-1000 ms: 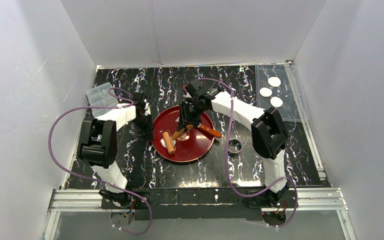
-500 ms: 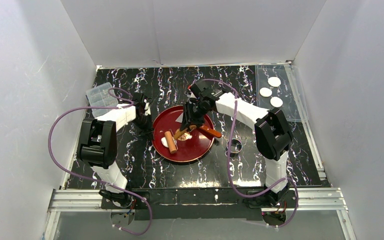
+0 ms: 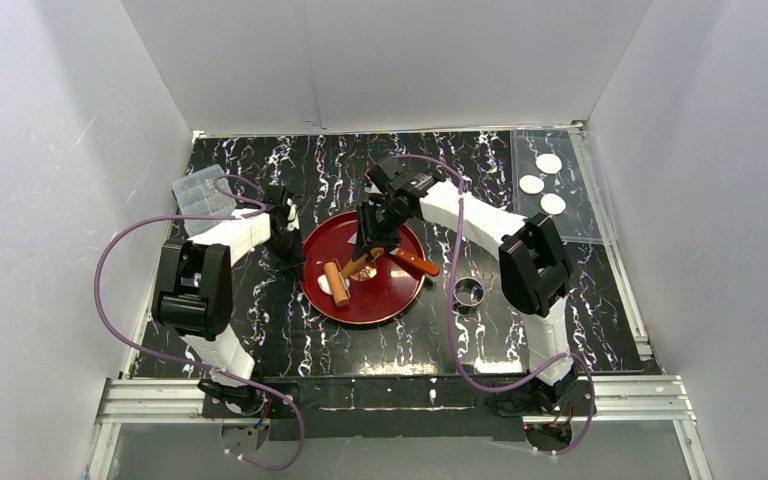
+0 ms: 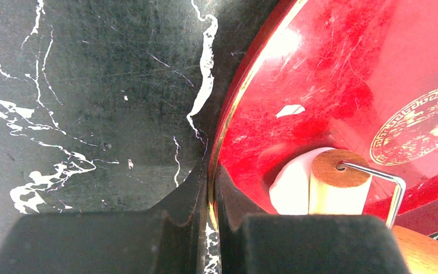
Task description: Roll out the dumpling wrappers from the dough
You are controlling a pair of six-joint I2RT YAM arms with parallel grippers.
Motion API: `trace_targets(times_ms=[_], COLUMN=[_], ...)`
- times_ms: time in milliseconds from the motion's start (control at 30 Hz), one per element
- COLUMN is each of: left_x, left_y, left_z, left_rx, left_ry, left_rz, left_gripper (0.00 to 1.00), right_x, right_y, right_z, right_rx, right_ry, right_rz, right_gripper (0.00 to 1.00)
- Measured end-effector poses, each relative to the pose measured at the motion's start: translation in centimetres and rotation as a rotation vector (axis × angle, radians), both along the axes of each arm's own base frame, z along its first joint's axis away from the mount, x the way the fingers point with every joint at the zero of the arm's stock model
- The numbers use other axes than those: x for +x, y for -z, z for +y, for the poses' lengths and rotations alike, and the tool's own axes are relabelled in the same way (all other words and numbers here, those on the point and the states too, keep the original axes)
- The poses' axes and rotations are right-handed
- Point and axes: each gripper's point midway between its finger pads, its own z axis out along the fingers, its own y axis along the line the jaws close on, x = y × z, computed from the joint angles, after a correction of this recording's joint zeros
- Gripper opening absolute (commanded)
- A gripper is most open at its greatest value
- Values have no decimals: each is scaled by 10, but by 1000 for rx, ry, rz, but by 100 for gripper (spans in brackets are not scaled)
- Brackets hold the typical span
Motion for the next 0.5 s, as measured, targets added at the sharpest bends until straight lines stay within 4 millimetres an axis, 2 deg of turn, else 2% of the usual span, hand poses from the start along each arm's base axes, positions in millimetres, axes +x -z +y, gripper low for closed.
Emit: trace_targets(times_ms=[200,500], left_x=[0,0], left_y=[0,0], left_z=[0,-2], left_rx=[0,-2], left_ry=[0,7], left_rz=[-1,-8], left_gripper=[0,0], right_x=[-1,10], right_y=[7,1], right_z=[-21,-43], right_rx=[28,1], right_ry=[39,92], right_rz=[-3,-33], right_gripper=[1,1])
